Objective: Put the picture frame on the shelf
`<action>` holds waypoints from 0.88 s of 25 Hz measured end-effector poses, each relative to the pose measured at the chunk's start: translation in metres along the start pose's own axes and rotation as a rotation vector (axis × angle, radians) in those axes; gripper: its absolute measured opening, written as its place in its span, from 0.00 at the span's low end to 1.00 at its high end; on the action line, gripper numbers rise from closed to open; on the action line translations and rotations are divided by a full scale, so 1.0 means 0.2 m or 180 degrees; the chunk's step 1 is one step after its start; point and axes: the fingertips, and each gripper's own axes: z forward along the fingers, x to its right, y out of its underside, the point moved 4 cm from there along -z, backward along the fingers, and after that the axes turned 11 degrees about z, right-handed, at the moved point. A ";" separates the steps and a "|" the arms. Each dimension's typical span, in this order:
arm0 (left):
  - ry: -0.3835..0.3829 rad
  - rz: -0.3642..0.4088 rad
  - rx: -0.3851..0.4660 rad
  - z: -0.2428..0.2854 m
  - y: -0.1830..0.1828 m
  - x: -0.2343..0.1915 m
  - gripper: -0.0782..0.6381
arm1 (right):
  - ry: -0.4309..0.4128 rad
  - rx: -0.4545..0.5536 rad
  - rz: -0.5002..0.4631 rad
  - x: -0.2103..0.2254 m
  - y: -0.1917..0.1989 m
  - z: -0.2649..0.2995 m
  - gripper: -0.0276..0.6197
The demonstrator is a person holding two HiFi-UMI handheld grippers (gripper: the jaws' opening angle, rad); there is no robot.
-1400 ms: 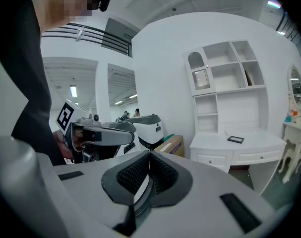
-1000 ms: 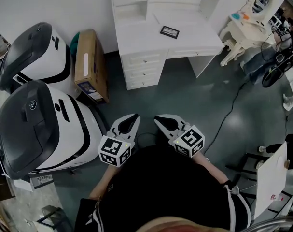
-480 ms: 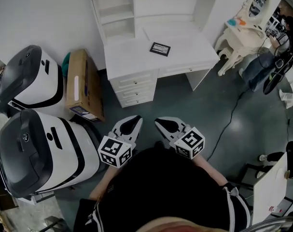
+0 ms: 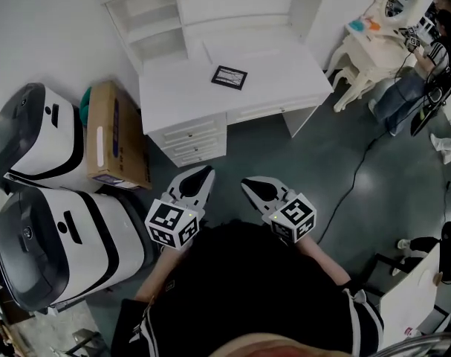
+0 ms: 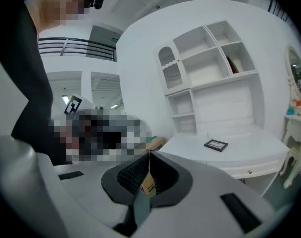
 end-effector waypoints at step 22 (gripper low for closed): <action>-0.0035 -0.0089 -0.0020 1.16 -0.25 -0.93 0.14 | 0.0313 -0.0040 0.0168 1.18 -0.70 0.51 0.07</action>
